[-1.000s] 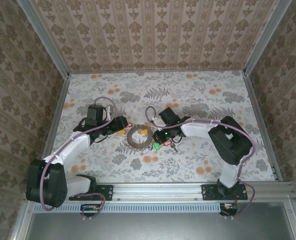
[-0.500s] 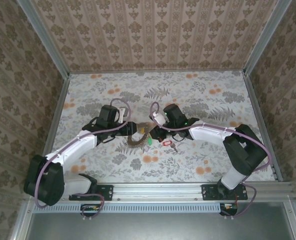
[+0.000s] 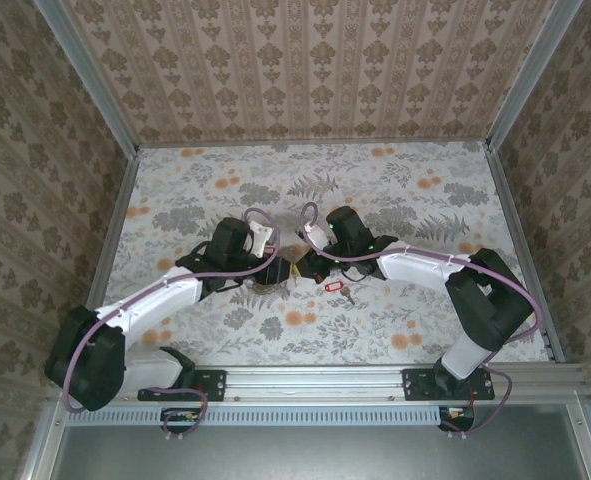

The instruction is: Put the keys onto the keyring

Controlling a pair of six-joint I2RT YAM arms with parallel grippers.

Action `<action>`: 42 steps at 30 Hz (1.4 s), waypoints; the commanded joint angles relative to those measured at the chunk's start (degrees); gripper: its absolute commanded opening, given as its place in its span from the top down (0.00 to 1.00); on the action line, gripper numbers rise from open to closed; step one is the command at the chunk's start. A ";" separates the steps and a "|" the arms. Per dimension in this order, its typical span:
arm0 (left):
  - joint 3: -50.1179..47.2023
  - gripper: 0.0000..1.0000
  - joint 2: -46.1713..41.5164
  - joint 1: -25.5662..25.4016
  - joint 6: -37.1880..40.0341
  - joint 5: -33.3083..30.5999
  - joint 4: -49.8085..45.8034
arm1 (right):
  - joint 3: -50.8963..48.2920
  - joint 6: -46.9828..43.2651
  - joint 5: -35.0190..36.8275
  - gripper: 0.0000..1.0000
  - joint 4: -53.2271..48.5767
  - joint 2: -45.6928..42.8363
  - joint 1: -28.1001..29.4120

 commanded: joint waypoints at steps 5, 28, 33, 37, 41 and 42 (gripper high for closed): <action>-0.08 0.73 1.09 -0.75 1.72 1.14 0.73 | 0.77 -0.88 -2.18 1.00 1.29 -1.09 0.25; -0.06 1.00 -0.95 -1.08 4.53 1.22 -0.97 | -0.84 0.51 -2.86 1.00 2.03 -3.21 -0.88; 0.51 1.00 -3.94 -1.37 6.38 2.17 -3.33 | -0.85 2.55 -3.06 0.94 2.12 -3.83 -2.49; 1.39 1.00 -5.52 -1.80 7.69 3.21 -4.92 | -0.72 3.40 -2.98 0.87 1.64 -5.07 -3.22; 2.17 1.00 -6.38 -2.11 8.66 3.96 -6.30 | -0.99 3.38 -2.04 0.86 0.82 -6.94 -3.48; 2.57 1.00 -6.37 -2.22 9.06 4.39 -6.74 | -0.91 3.40 -1.84 0.86 0.33 -7.43 -3.61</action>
